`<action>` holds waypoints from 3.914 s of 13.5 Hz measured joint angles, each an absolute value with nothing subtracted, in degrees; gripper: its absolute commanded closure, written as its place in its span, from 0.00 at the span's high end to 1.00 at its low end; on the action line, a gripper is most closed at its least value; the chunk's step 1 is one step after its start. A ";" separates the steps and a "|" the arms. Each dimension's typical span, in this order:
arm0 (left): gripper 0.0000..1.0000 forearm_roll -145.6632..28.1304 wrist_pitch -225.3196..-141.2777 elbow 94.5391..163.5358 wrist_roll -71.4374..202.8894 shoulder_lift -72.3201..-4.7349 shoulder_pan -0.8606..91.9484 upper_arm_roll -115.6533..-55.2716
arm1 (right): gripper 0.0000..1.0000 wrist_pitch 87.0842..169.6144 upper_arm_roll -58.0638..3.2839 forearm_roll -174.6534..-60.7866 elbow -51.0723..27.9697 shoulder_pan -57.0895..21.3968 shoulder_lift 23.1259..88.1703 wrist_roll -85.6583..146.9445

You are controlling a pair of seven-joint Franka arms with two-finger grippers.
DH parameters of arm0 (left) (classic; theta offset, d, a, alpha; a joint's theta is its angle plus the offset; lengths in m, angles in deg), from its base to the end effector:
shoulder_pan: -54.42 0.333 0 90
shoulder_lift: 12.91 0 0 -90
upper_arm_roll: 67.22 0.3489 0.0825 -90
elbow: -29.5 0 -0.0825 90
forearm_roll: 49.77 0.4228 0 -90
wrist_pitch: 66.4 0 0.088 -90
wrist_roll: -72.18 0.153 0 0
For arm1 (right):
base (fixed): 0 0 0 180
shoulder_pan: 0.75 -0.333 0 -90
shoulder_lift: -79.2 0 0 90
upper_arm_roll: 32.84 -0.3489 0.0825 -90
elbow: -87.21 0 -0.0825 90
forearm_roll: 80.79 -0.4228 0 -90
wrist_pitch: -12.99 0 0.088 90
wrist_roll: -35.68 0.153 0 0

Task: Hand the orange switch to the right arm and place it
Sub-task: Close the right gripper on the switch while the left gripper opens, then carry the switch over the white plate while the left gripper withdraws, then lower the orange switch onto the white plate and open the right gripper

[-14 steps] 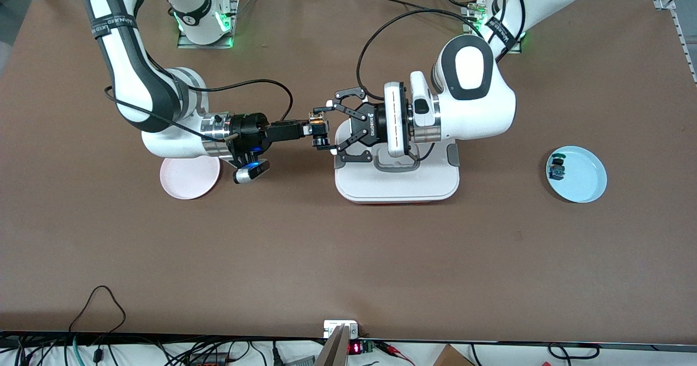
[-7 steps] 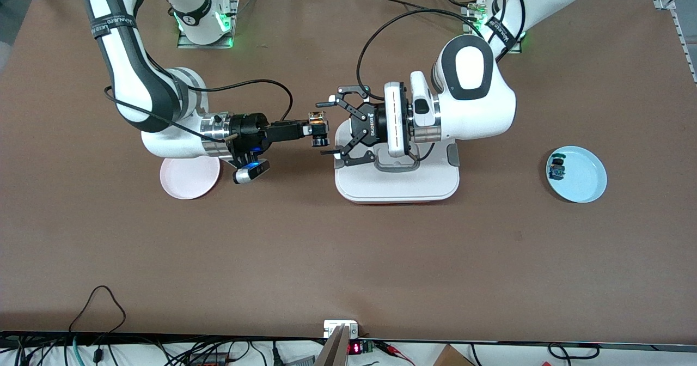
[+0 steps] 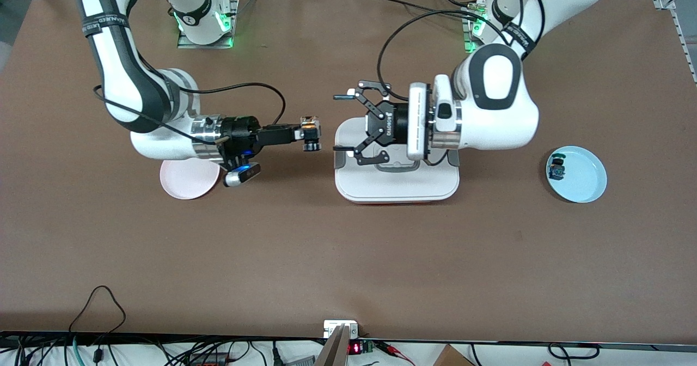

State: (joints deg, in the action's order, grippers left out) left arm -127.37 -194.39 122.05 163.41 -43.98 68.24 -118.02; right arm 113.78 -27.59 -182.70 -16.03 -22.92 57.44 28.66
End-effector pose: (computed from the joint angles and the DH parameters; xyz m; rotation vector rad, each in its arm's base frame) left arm 0.6411 -0.4202 0.4749 1.3979 -0.9657 0.8481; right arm 0.6379 0.3383 0.4047 -1.5155 0.3683 0.4228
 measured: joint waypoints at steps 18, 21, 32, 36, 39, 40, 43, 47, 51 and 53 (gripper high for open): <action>1.00 -73.37 -163.96 119.60 99.19 -37.49 71.48 -118.34 | 0.00 111.77 -26.76 -98.94 -15.62 -14.41 61.09 6.65; 1.00 -56.89 -160.82 118.64 84.98 -36.10 71.36 -118.38 | 0.00 114.35 -26.76 -90.37 -15.69 -14.41 61.05 -2.23; 1.00 -44.54 -150.49 111.97 76.93 -30.39 61.05 -92.13 | 0.00 130.57 -26.66 -77.15 -25.17 -13.43 60.75 -30.47; 1.00 -47.15 -153.67 114.62 72.89 -23.99 50.80 -75.12 | 0.00 139.67 -26.63 -77.12 -31.48 -12.17 60.56 -33.21; 1.00 -50.53 -159.32 120.54 61.46 -17.14 49.54 -72.62 | 0.00 146.22 -26.64 -77.11 -35.74 -12.14 60.01 -35.42; 1.00 -50.75 -160.33 121.91 60.18 -15.54 49.47 -70.76 | 0.00 147.55 -26.66 -77.11 -36.46 -12.14 59.85 -35.69; 1.00 -50.59 -162.05 122.54 60.70 -13.74 49.80 -66.76 | 0.00 152.06 -26.68 -77.06 -37.12 -12.14 58.52 -39.41; 1.00 -49.32 -162.05 122.56 60.78 -13.89 49.36 -68.20 | 0.00 156.18 -26.68 -77.06 -37.88 -12.14 56.53 -41.60; 1.00 -49.10 -162.09 122.56 60.78 -14.16 50.72 -67.96 | 0.20 158.96 -26.69 -77.06 -39.79 -12.14 55.51 -41.77; 1.00 -49.10 -162.09 122.56 60.78 -14.16 51.76 -67.91 | 1.00 159.00 -26.69 -77.06 -39.94 -12.14 55.66 -41.78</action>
